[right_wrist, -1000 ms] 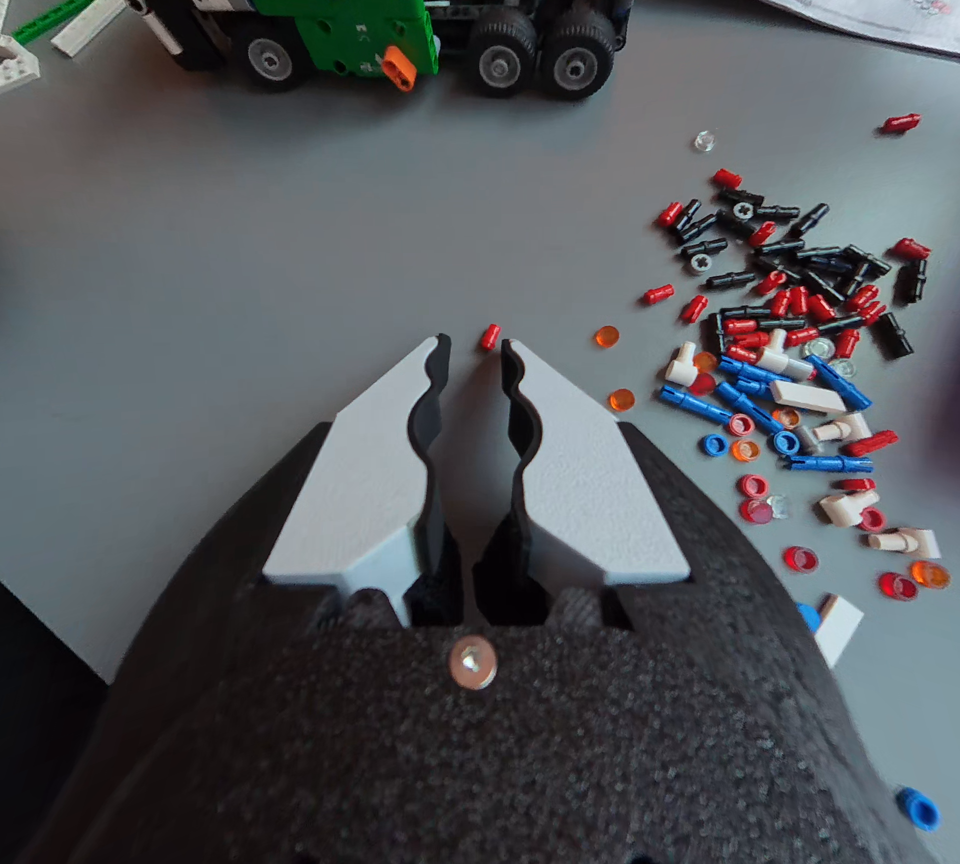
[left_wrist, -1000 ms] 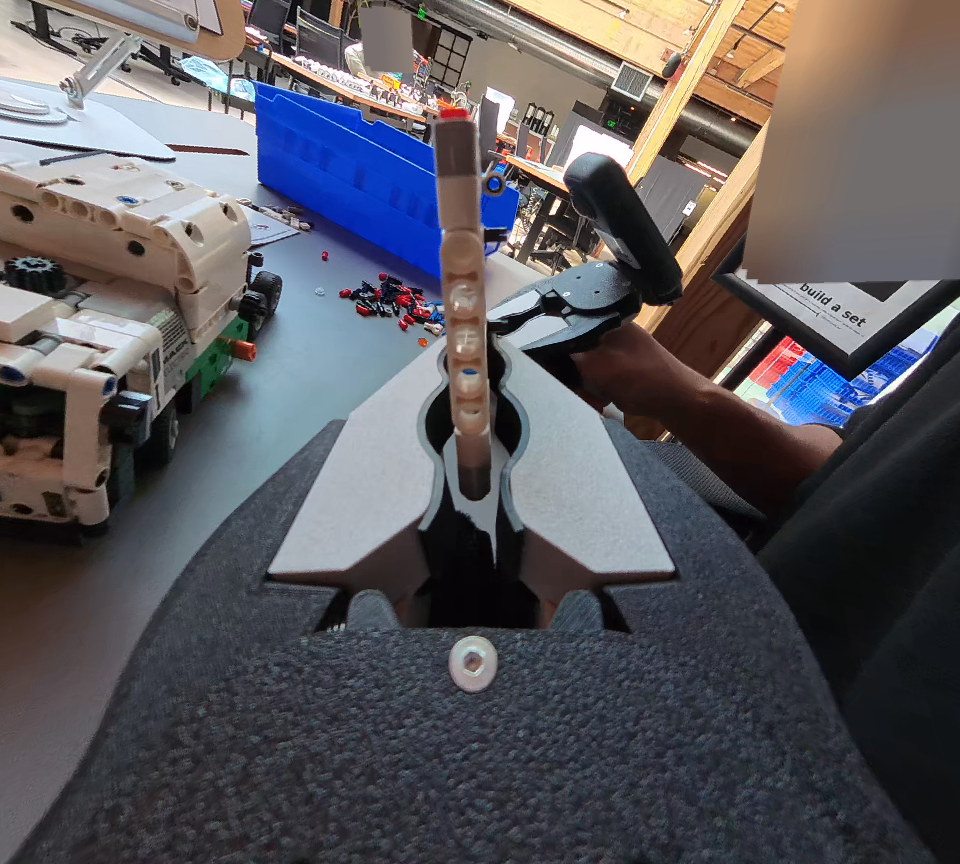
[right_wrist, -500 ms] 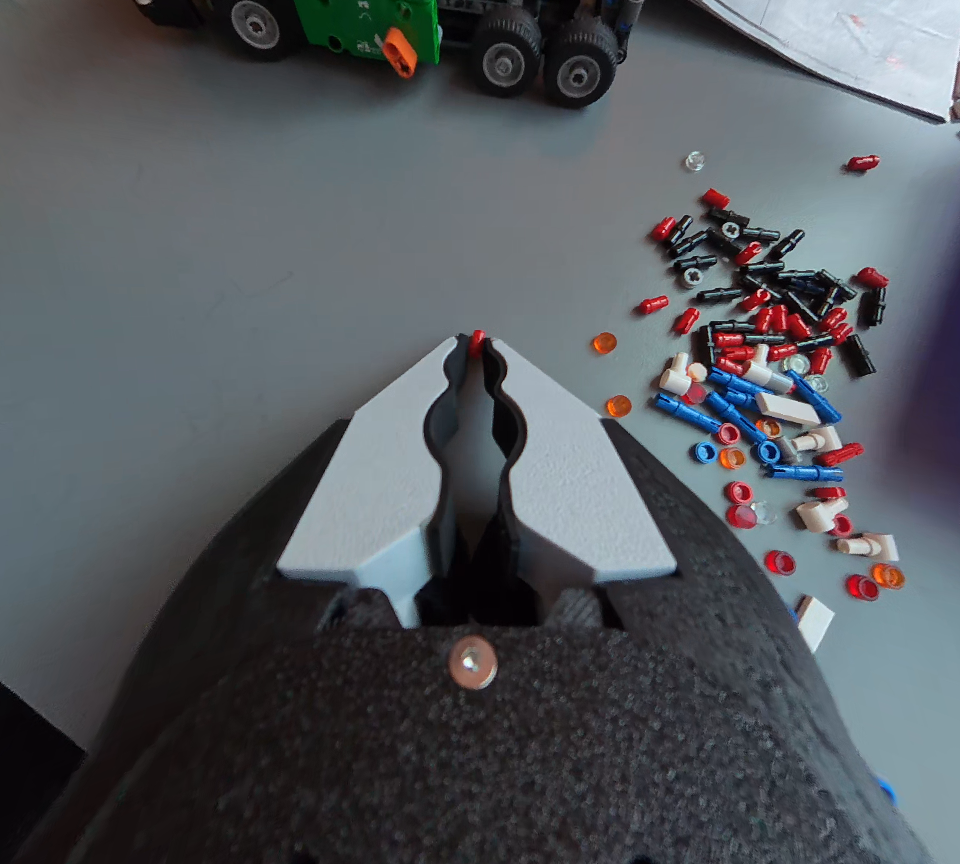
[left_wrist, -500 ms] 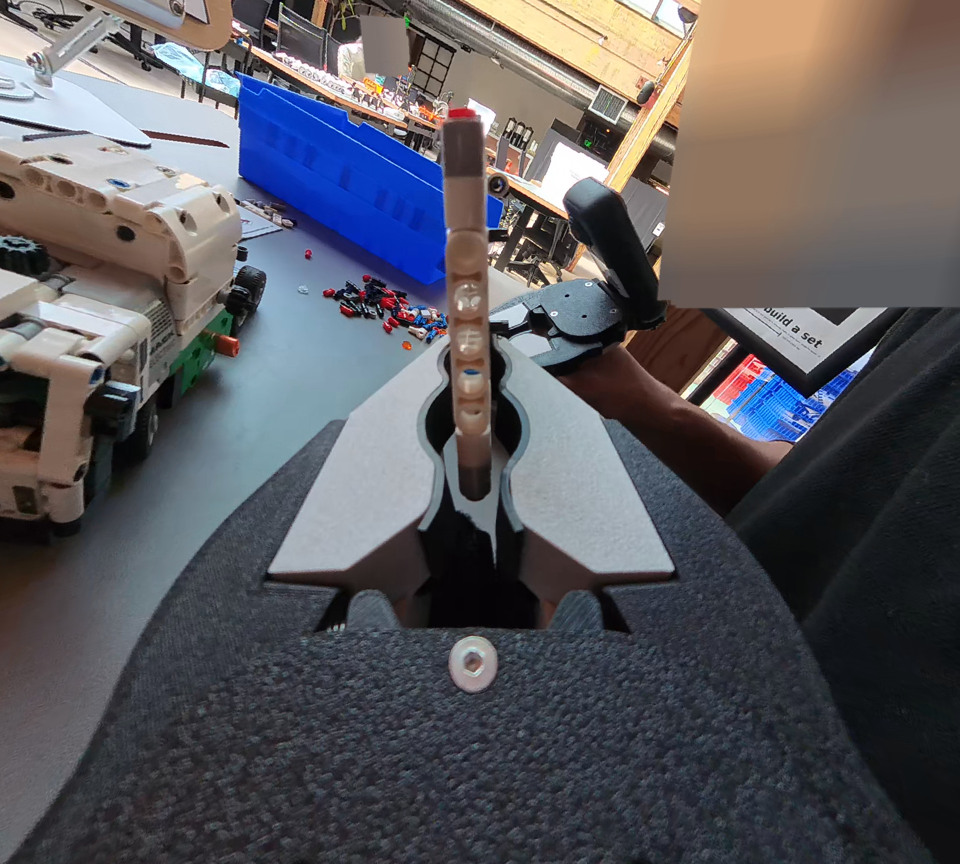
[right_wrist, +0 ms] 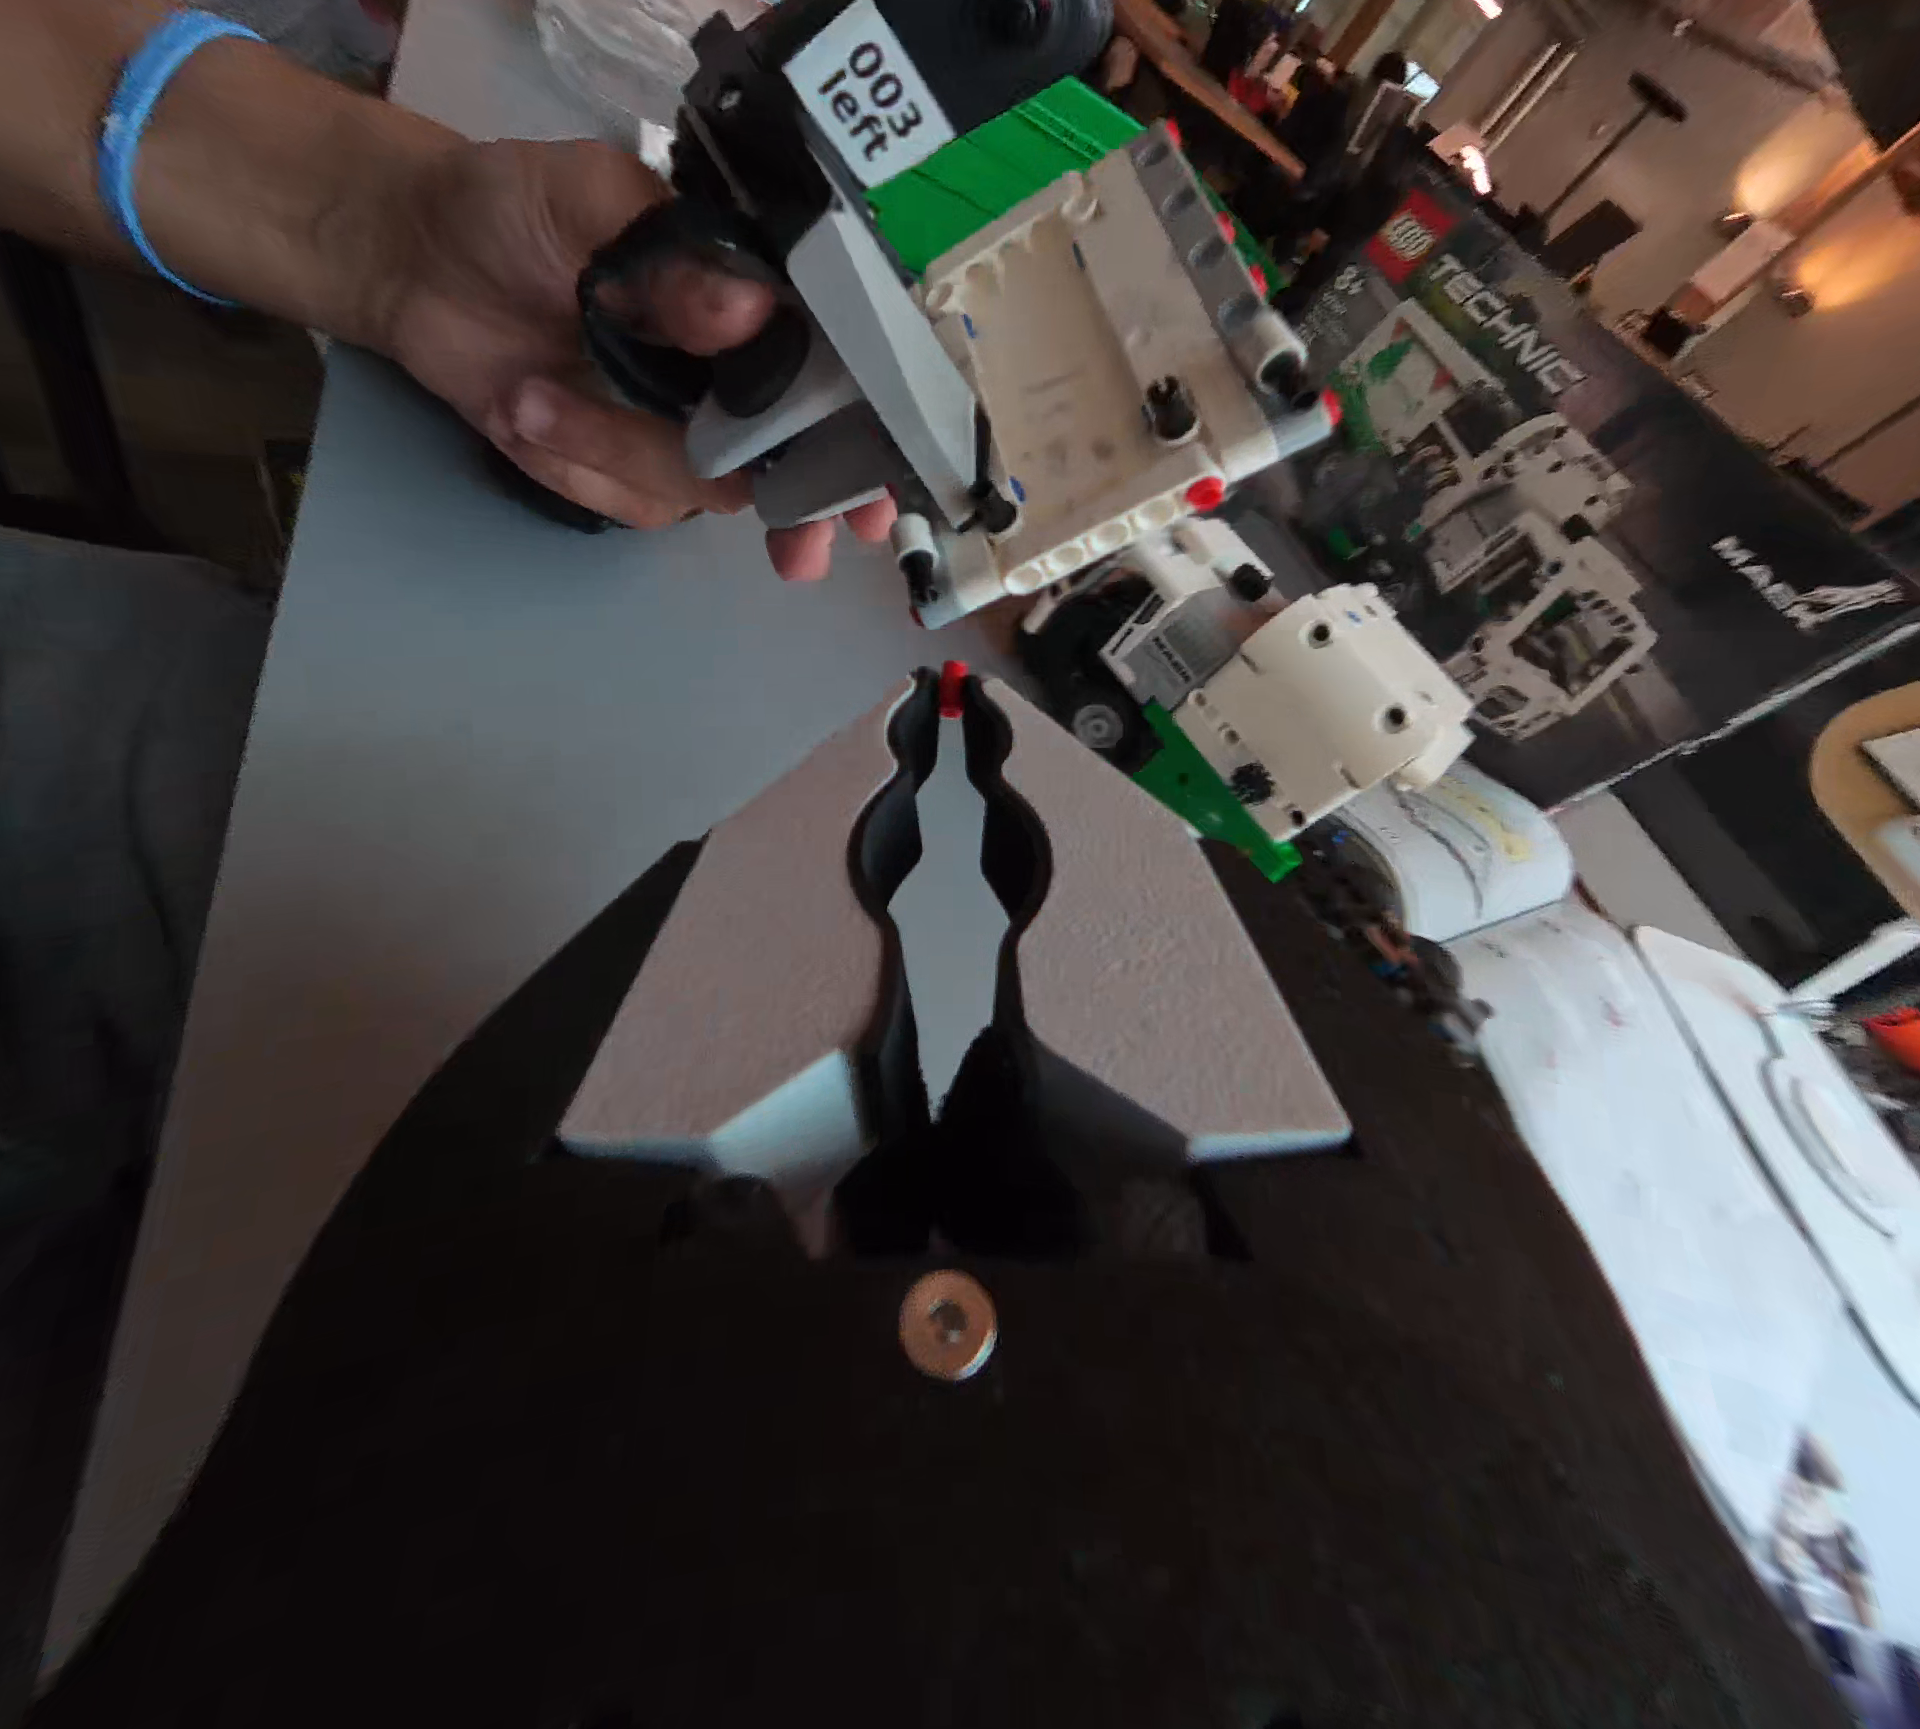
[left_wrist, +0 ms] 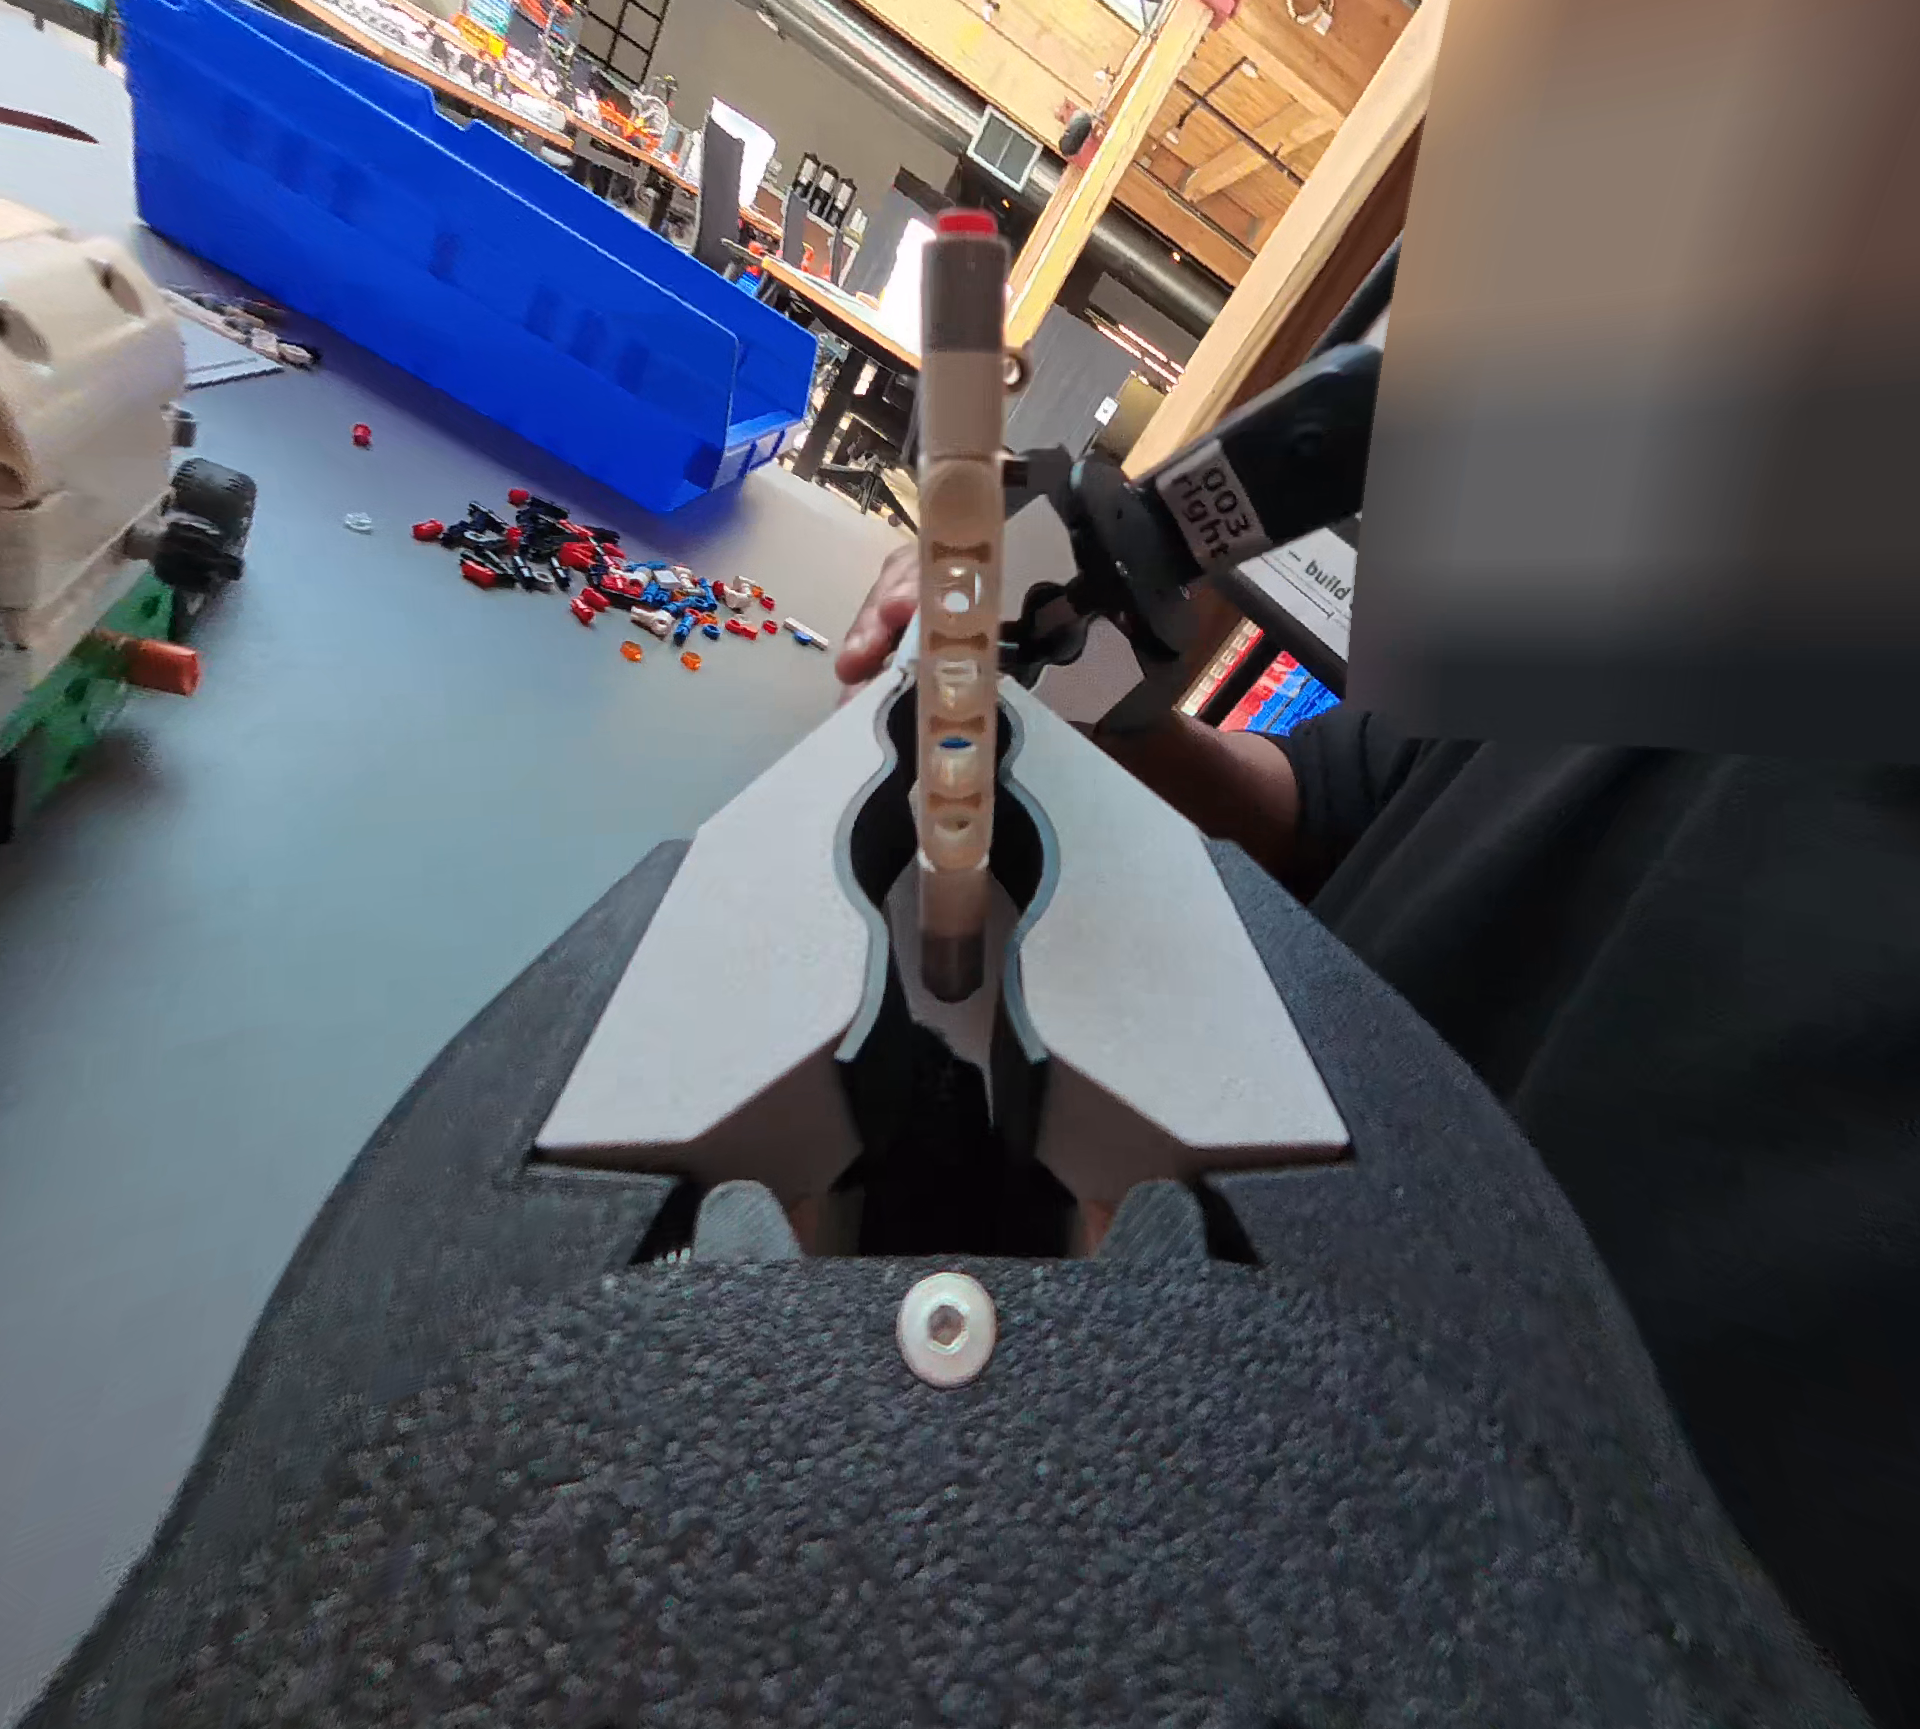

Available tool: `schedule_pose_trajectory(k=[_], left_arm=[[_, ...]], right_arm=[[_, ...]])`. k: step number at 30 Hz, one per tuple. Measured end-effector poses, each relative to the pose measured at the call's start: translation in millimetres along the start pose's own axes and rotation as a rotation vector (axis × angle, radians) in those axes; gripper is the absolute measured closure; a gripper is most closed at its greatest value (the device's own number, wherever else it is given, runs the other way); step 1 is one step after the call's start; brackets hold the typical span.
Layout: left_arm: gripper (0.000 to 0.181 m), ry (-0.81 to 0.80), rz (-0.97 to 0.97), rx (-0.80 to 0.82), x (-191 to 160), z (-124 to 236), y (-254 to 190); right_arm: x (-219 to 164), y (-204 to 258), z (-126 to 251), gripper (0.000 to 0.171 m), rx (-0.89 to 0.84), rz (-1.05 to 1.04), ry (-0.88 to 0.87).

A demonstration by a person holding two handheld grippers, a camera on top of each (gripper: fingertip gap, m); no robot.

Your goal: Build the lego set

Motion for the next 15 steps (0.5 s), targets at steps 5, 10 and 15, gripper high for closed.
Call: schedule_pose_trajectory(k=[5,10,15], left_arm=[[0.176,0.108,-0.068,-0.076,-13.2,-5.9,-15.5],[0.176,0.169,-0.125,-0.095,-21.0,-8.4,-21.5],[0.176,0.212,-0.126,-0.086,-25.4,-10.2,-18.7]], right_arm=[[-1.2,17.7,11.1,0.168,0.229,-0.348,-0.077],[11.1,19.0,25.0,0.168,0.367,-0.556,-0.203],[8.6,16.9,29.5,0.168,0.333,-0.585,-0.242]])
Point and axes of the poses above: each gripper's, where its closed fingertips meet, z back along the fingers, x out of its top, y = z × x across the jaws, the point moved 2 cm from there along z, back along the fingers, and after that the axes turned 1 degree about -y, right-handed, at the moved point
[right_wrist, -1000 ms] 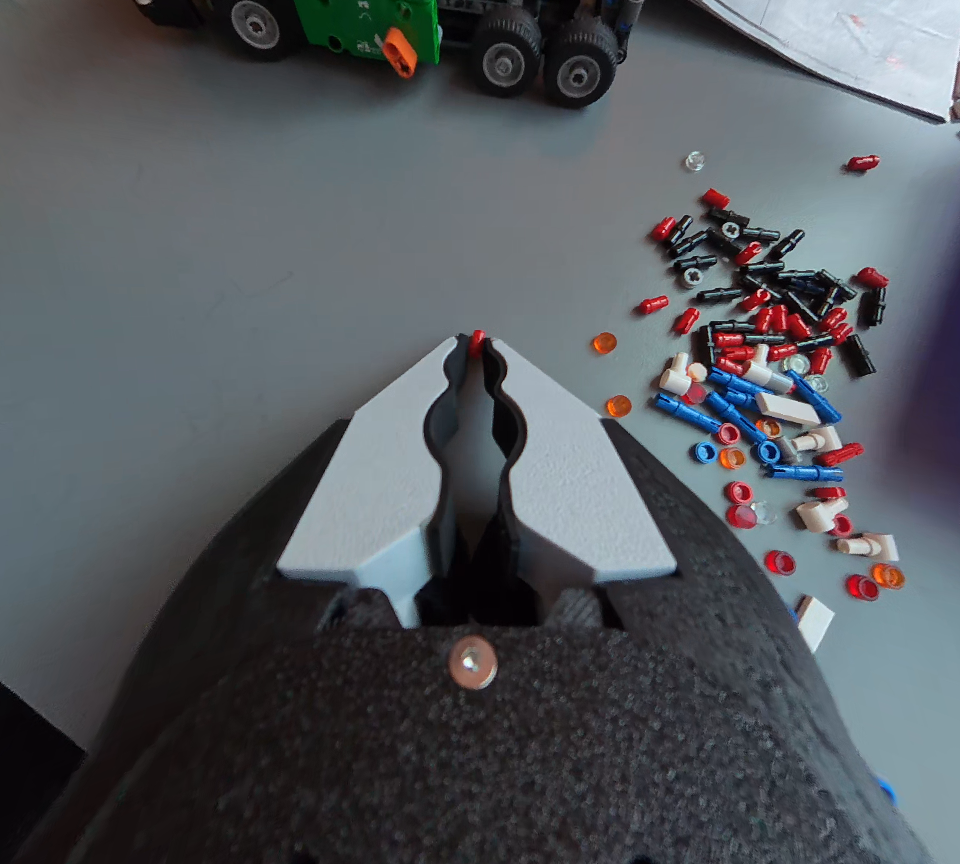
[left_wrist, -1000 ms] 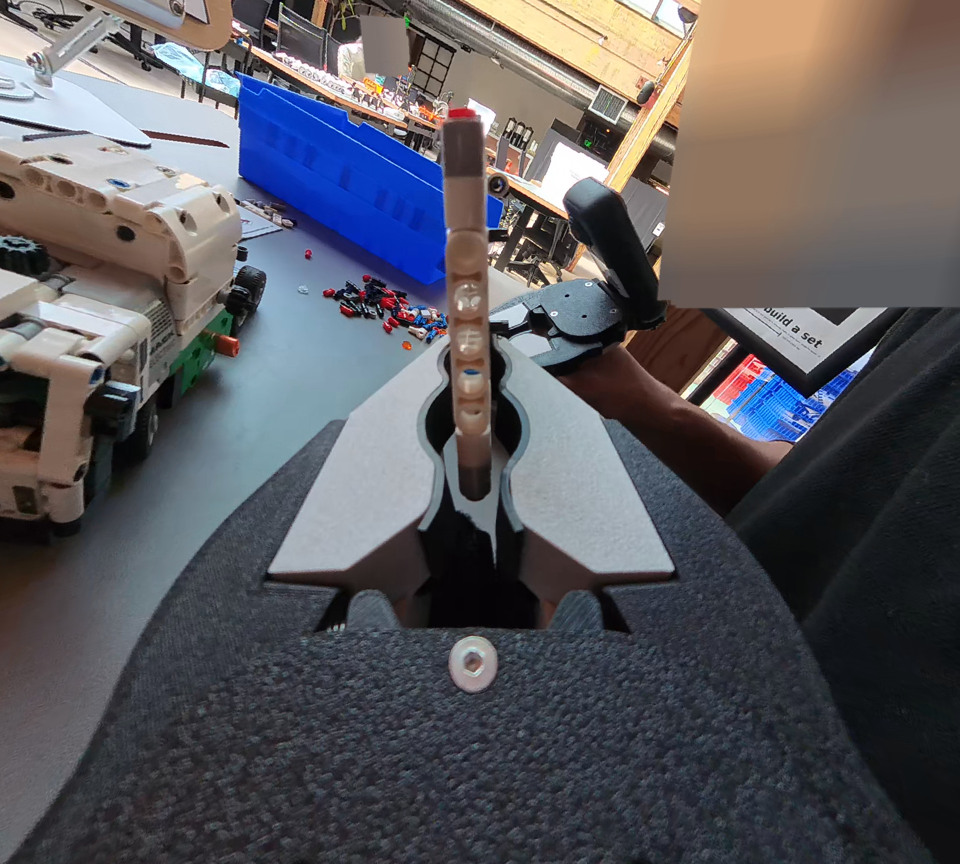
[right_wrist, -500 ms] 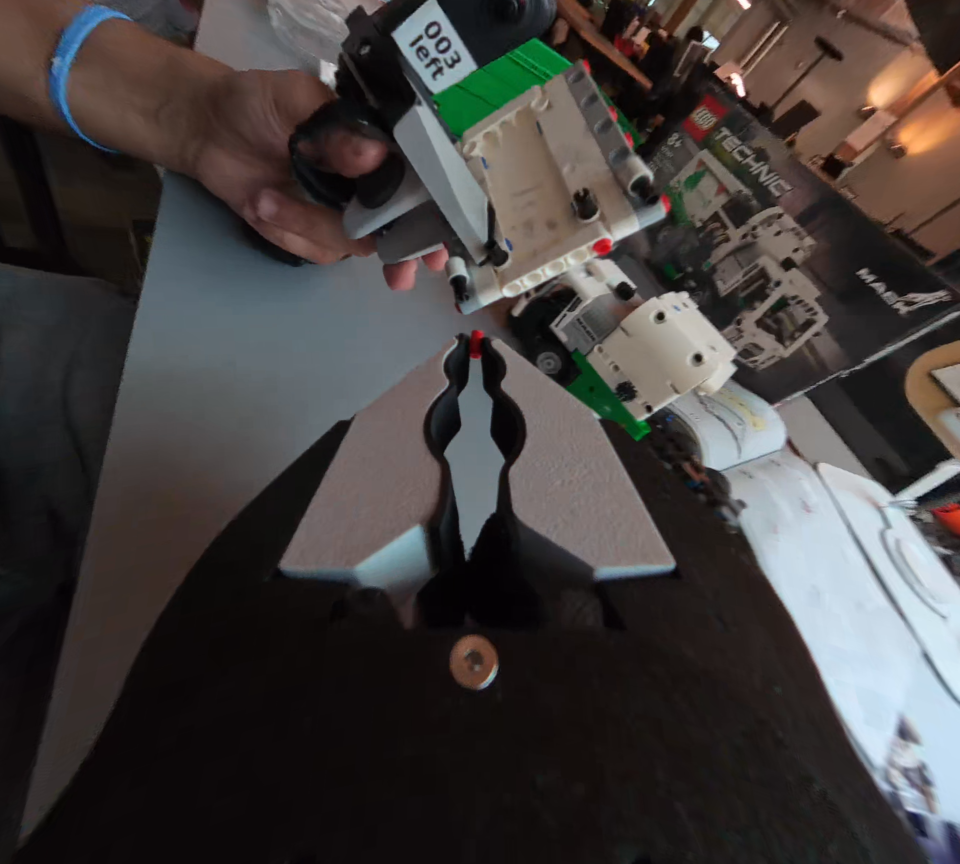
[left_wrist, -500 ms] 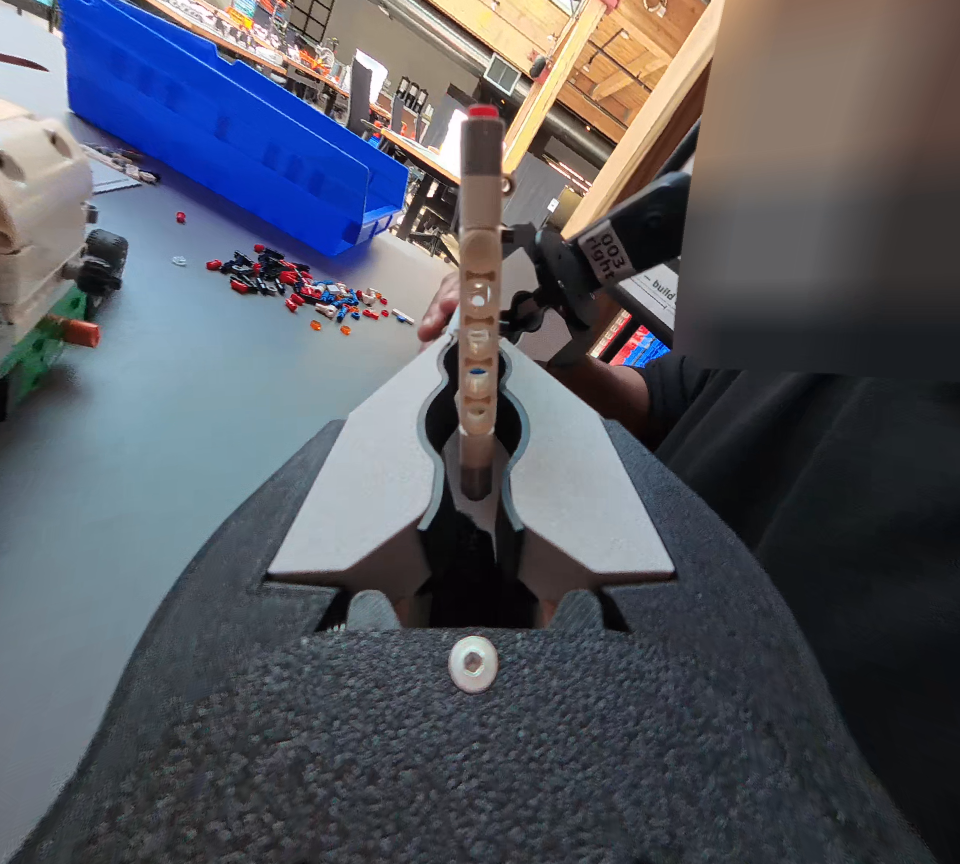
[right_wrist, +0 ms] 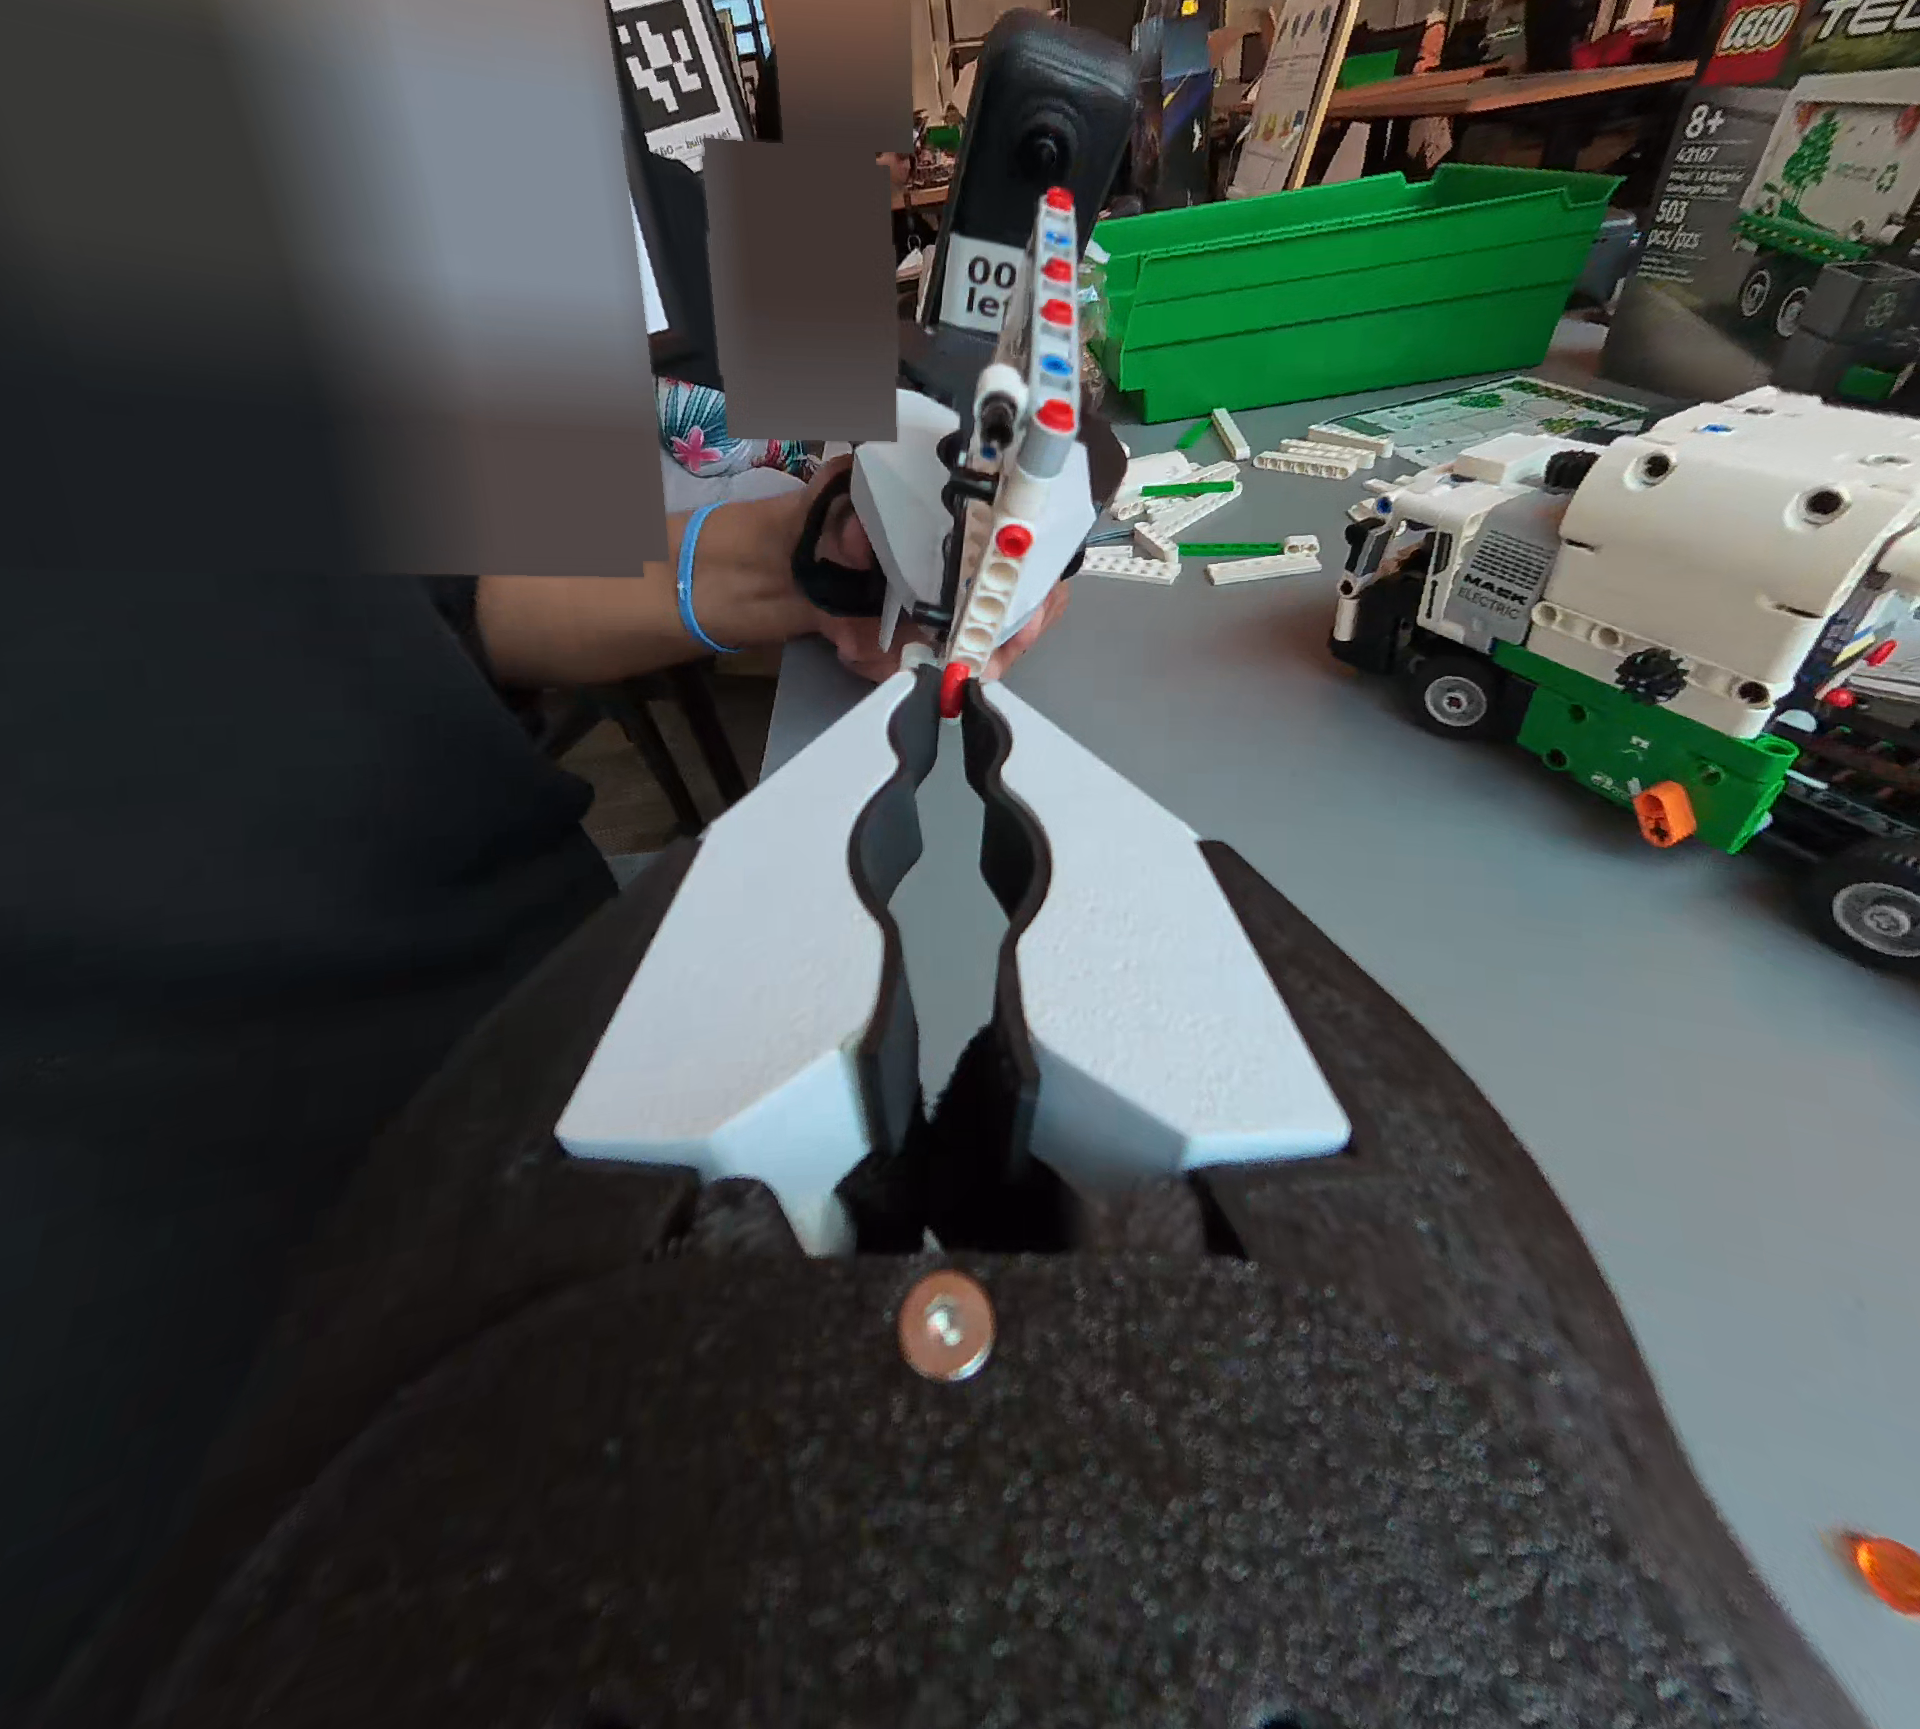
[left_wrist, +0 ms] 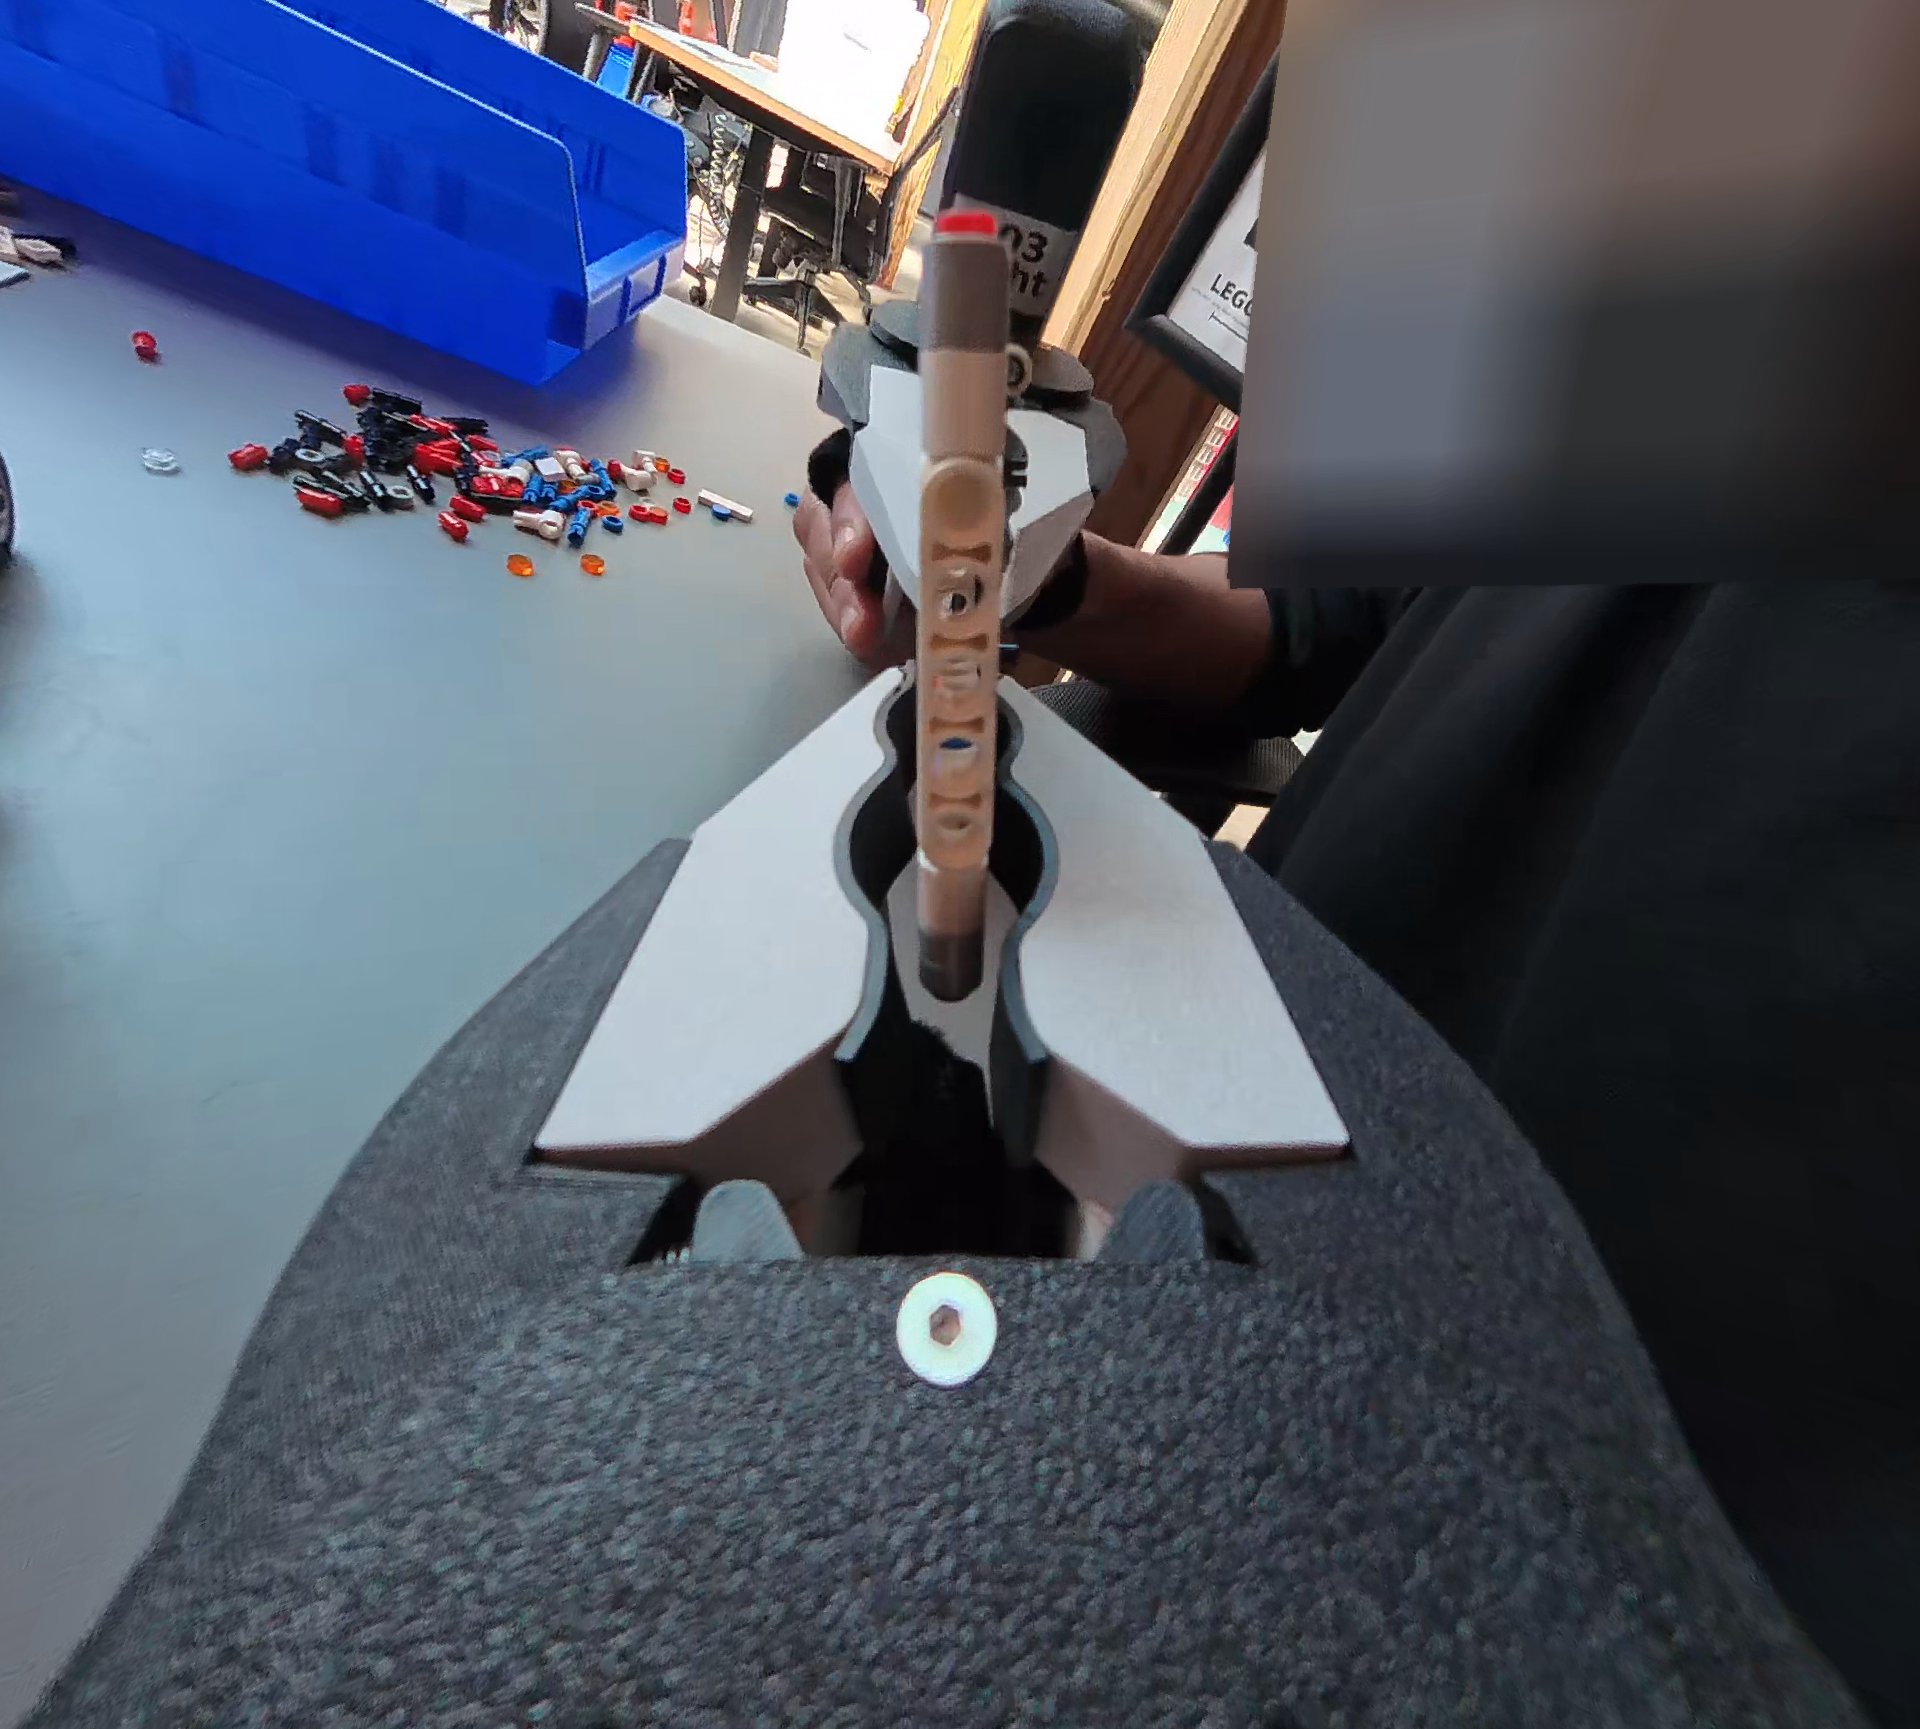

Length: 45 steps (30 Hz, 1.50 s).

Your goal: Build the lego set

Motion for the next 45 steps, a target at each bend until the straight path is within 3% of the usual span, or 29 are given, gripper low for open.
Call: schedule_pose_trajectory(k=[17,28,38,45], left_arm=[[0.175,0.155,-0.057,-0.017,-14.5,-0.9,3.6],[0.175,0.479,-0.247,-0.026,-33.7,4.9,7.4],[0.175,0.411,-0.159,-0.004,-31.4,2.4,19.8],[0.175,0.482,-0.137,0.055,-45.8,-0.9,36.3]], right_arm=[[-17.4,-1.2,-8.1,0.169,0.031,-0.046,0.127],[-39.7,2.4,-19.0,0.169,0.055,-0.059,0.307],[-36.5,-10.5,-15.3,0.169,0.012,-0.15,0.273],[-59.2,-24.5,-10.1,0.168,-0.113,-0.043,0.448]])
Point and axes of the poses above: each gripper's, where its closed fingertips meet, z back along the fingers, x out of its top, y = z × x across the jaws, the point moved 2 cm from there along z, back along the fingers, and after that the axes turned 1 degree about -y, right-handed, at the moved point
